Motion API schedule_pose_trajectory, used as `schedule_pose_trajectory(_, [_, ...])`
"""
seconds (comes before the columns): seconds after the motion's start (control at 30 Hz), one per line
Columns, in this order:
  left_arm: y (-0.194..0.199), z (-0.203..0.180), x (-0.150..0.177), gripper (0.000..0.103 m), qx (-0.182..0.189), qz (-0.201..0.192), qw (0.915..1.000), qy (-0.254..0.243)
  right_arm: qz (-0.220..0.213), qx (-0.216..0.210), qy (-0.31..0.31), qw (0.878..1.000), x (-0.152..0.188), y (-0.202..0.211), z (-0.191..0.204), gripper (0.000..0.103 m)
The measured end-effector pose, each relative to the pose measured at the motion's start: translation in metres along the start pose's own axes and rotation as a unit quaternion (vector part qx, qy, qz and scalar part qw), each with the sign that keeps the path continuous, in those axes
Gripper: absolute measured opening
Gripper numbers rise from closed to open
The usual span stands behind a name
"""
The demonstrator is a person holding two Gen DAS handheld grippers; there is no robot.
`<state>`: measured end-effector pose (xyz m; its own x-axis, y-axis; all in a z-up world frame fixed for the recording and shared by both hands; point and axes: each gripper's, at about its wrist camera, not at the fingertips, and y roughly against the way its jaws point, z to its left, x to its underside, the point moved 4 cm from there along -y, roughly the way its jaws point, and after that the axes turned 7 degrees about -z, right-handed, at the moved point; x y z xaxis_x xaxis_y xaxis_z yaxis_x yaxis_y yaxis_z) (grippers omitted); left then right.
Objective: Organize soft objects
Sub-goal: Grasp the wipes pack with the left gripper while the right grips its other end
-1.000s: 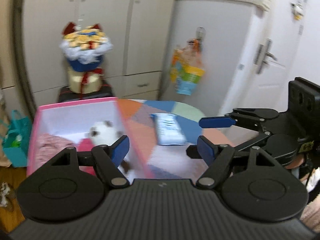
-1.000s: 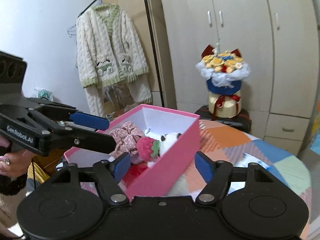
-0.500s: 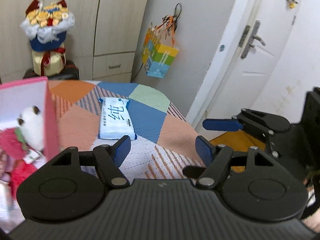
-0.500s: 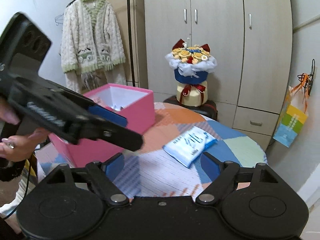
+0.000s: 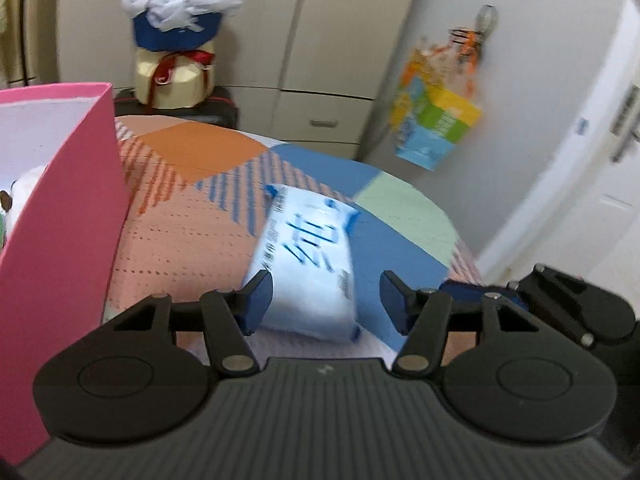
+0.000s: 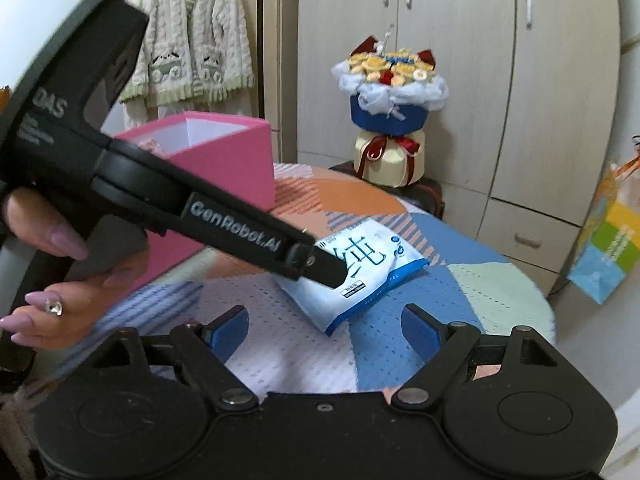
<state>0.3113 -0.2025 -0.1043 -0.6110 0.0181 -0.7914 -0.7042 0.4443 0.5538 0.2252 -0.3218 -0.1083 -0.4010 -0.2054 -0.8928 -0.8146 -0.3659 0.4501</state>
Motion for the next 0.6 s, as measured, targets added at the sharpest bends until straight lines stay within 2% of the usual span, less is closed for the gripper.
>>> schedule_pose_trajectory(0.1, [-0.015, 0.007, -0.004, 0.058, -0.014, -0.003, 0.9995, 0.029, 0.009, 0.001, 0.008, 1.000, 0.006, -0.023, -0.005, 0.087])
schedule_pose_trajectory(0.2, [-0.026, 0.009, -0.006, 0.058, -0.059, -0.021, 0.9980, 0.009, 0.025, -0.003, -0.023, 0.999, 0.008, -0.043, -0.016, 0.087])
schedule_pose_trajectory(0.23, [-0.029, 0.013, -0.006, 0.058, -0.062, -0.017, 0.9977, 0.021, 0.028, -0.012, -0.035, 0.999, 0.008, -0.047, -0.020, 0.087])
schedule_pose_trajectory(0.33, [-0.039, 0.028, -0.003, 0.058, -0.051, 0.013, 0.9958, 0.076, 0.029, -0.021, -0.042, 0.999, 0.011, -0.057, -0.022, 0.087])
schedule_pose_trajectory(0.47, [-0.040, 0.032, -0.002, 0.058, -0.048, 0.008, 0.9941, 0.097, 0.037, -0.024, -0.027, 0.999, 0.014, -0.068, -0.018, 0.087])
schedule_pose_trajectory(0.6, [-0.041, 0.030, 0.002, 0.045, -0.038, 0.014, 0.9943, 0.099, 0.030, -0.020, -0.015, 0.999, 0.015, -0.074, -0.014, 0.089])
